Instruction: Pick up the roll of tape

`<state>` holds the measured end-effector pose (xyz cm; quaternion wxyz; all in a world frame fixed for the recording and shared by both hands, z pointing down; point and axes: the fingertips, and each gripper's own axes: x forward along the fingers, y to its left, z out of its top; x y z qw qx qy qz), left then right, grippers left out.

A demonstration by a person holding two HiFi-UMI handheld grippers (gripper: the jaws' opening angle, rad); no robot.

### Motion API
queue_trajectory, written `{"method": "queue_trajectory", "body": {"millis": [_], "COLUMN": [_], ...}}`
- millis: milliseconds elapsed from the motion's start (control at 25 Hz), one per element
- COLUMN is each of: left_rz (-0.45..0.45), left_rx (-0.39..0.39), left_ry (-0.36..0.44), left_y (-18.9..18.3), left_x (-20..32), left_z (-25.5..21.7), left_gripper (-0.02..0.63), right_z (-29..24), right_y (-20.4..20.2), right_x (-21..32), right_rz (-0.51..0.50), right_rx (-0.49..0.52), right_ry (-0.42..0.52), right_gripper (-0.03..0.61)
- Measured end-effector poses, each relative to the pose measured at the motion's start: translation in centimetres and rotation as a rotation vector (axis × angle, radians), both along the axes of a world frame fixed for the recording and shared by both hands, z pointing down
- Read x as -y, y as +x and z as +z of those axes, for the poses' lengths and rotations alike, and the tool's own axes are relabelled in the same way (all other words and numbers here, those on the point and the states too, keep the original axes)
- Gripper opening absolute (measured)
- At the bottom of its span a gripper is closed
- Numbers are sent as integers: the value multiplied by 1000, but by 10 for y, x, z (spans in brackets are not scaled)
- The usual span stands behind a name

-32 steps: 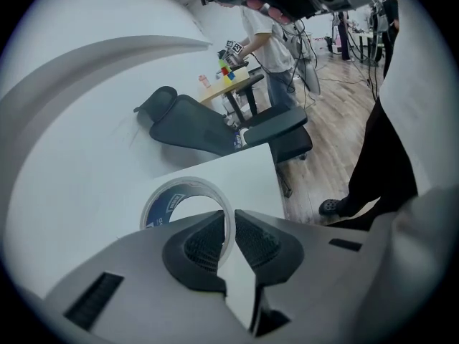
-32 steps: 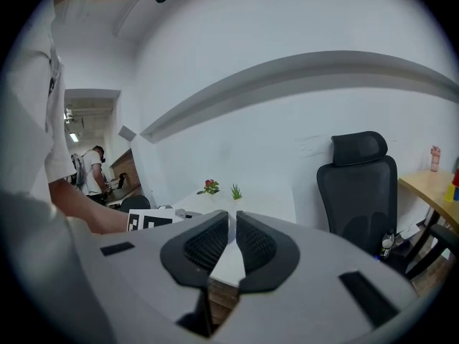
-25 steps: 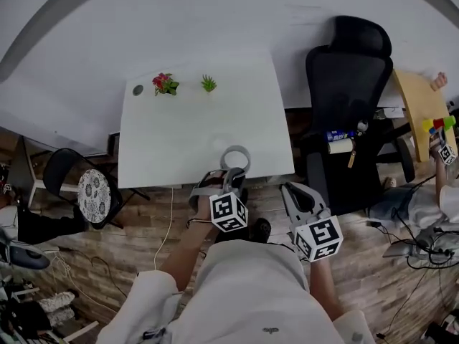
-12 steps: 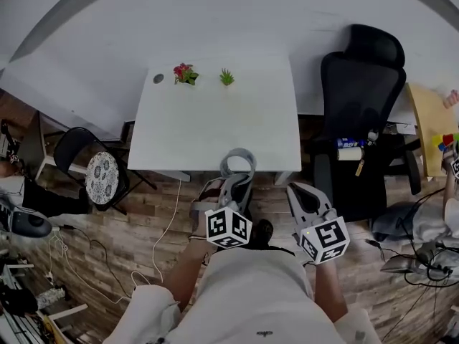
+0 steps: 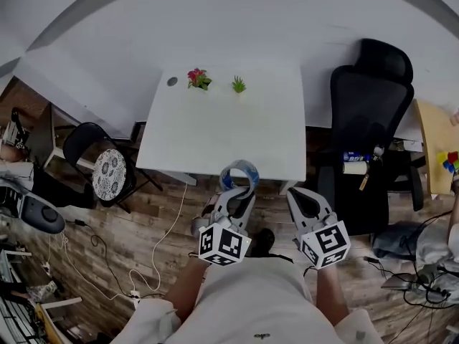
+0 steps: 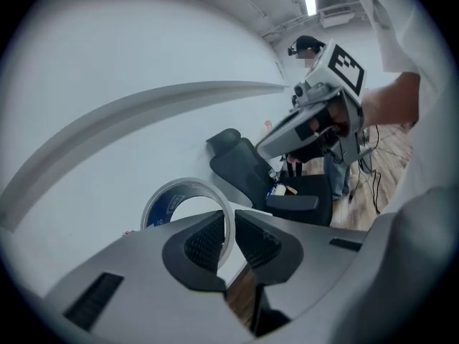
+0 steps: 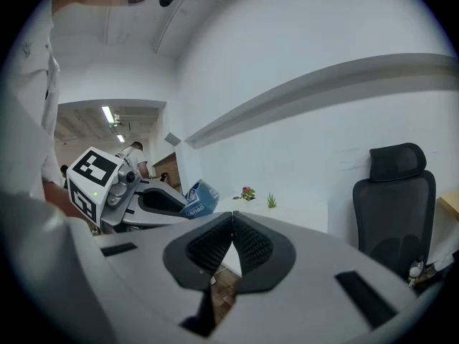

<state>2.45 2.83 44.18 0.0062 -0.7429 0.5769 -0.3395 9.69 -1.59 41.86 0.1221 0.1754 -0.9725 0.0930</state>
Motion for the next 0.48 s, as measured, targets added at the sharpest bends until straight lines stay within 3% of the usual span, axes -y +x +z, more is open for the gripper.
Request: {"method": "queue_trajectory", "body": {"millis": [120,280,480], "left_rz": [-38,-41,-23], "left_rx": [-108,-147,-330], "left_ry": [45,86,167], "left_y": [-7,-9,-11], "left_x": [0,-6,-6], "left_z": [-16,-26,-48], "left_gripper": [57,57,58], "right_z": [-7,-11,-23], "right_y": [-9,-16,-27], "right_x": [2,0,-2], "right_rz": [-20,-40,-48], "right_rx": [7,9,13], "right_ry": [9,24,46], "right_gripper": [8,8,8]}}
